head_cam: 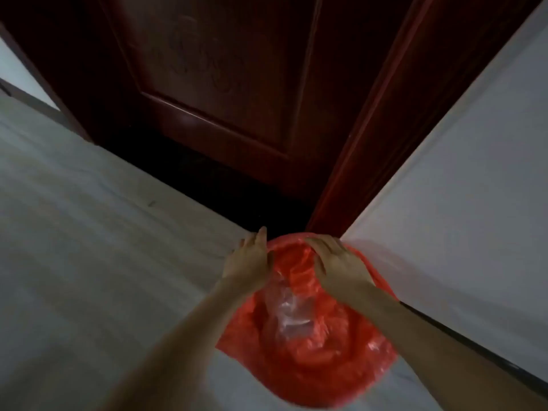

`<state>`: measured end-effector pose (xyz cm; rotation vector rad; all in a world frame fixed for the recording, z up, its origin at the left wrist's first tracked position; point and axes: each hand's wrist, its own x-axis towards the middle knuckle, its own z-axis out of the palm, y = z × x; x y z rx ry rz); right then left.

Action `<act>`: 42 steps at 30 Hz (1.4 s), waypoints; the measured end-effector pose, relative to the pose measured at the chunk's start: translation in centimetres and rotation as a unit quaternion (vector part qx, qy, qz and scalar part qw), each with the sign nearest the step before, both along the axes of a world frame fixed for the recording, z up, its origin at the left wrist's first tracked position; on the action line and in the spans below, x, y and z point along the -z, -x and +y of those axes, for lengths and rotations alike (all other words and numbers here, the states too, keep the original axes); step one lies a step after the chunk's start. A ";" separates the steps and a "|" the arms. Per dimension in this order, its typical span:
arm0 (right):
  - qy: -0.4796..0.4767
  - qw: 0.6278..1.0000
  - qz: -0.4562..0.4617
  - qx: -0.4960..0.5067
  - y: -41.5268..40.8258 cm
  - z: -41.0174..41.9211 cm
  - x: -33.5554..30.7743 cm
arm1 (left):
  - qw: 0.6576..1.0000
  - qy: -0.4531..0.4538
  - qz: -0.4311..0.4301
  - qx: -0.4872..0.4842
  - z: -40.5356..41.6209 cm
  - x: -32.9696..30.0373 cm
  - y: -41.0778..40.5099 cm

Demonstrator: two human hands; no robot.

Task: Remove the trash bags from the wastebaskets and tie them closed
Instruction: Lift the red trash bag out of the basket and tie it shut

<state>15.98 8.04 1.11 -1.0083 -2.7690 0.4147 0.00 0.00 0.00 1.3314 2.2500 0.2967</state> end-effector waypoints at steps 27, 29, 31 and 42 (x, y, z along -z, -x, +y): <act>0.152 0.957 0.204 0.141 12.4 -1.0 5.5 | 0.936 -0.205 0.261 -0.120 -4.8 4.6 10.0; 0.167 0.953 0.219 0.124 12.2 -1.3 5.3 | 0.930 -0.251 0.223 -0.146 -4.9 4.5 9.3; 0.184 0.952 0.229 0.091 12.0 -1.8 5.3 | 0.922 -0.286 0.213 -0.150 -5.2 4.6 9.2; 0.002 0.999 -0.047 -0.013 12.8 -4.3 4.8 | 0.947 -0.265 0.182 -0.017 -6.3 2.9 9.1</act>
